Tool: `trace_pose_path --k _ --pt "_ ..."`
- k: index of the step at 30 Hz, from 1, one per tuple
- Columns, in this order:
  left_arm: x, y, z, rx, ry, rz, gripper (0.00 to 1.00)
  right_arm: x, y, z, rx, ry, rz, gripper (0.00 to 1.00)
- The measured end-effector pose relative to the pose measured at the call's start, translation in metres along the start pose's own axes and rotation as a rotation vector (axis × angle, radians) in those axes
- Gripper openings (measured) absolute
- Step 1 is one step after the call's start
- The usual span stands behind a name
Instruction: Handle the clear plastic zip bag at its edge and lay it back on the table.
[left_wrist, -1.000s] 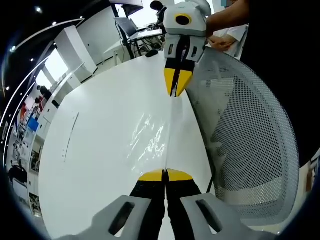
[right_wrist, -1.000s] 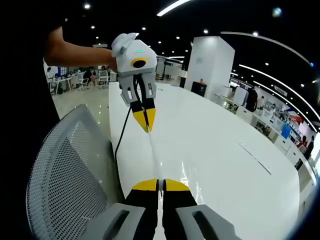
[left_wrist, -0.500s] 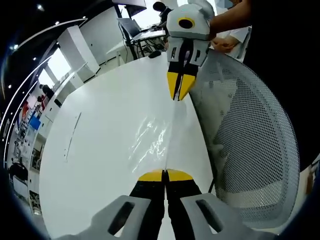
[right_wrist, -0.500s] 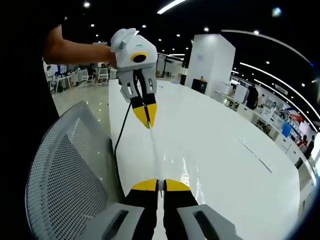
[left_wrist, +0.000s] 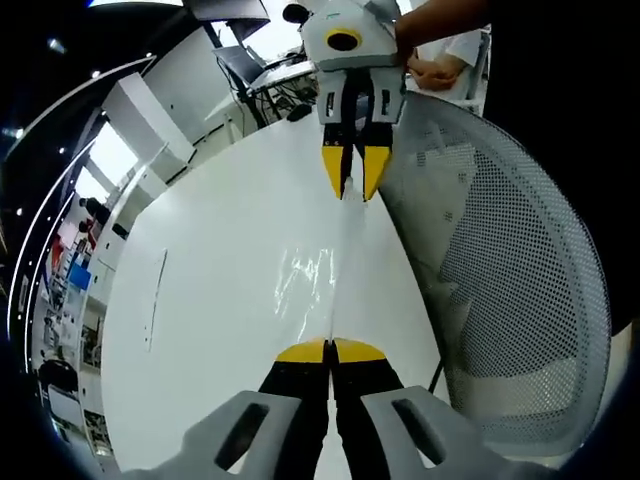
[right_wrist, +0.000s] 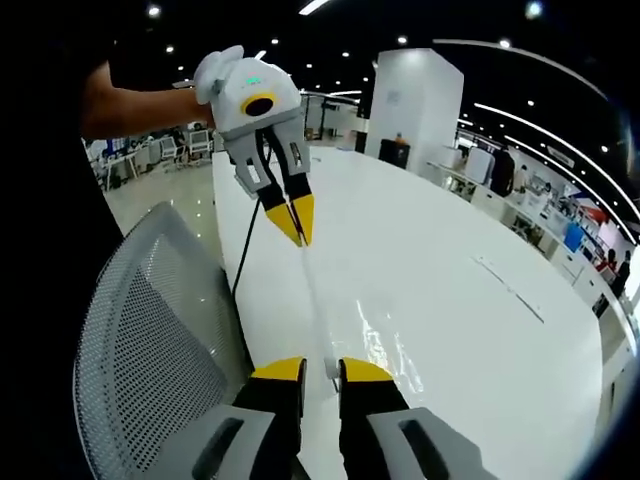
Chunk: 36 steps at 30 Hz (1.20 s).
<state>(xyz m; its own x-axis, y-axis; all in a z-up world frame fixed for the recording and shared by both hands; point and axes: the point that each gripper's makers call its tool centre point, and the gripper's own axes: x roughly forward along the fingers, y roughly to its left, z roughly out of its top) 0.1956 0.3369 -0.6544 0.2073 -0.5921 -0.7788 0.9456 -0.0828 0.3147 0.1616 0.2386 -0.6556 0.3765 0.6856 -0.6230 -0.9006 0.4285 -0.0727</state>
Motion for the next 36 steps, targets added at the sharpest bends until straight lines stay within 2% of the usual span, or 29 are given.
trace_pose_path --k 9,18,24,33,36 --pt "0.006 0.002 0.009 0.007 -0.021 0.012 0.0 -0.02 -0.008 0.014 0.03 0.024 0.017 0.29" --pt "0.006 0.007 0.013 -0.006 -0.048 0.045 0.0 -0.038 -0.023 0.038 0.026 0.04 -0.001 0.37" --pt "0.005 0.008 0.014 -0.018 -0.056 0.062 0.0 -0.054 -0.038 0.051 -0.006 0.111 -0.018 0.4" --pt "0.003 0.009 0.017 -0.028 -0.064 0.084 0.0 -0.071 -0.046 0.071 -0.094 0.145 -0.001 0.41" --pt "0.004 0.009 0.02 -0.033 -0.07 0.09 0.0 -0.073 -0.047 0.077 -0.093 0.147 0.014 0.41"
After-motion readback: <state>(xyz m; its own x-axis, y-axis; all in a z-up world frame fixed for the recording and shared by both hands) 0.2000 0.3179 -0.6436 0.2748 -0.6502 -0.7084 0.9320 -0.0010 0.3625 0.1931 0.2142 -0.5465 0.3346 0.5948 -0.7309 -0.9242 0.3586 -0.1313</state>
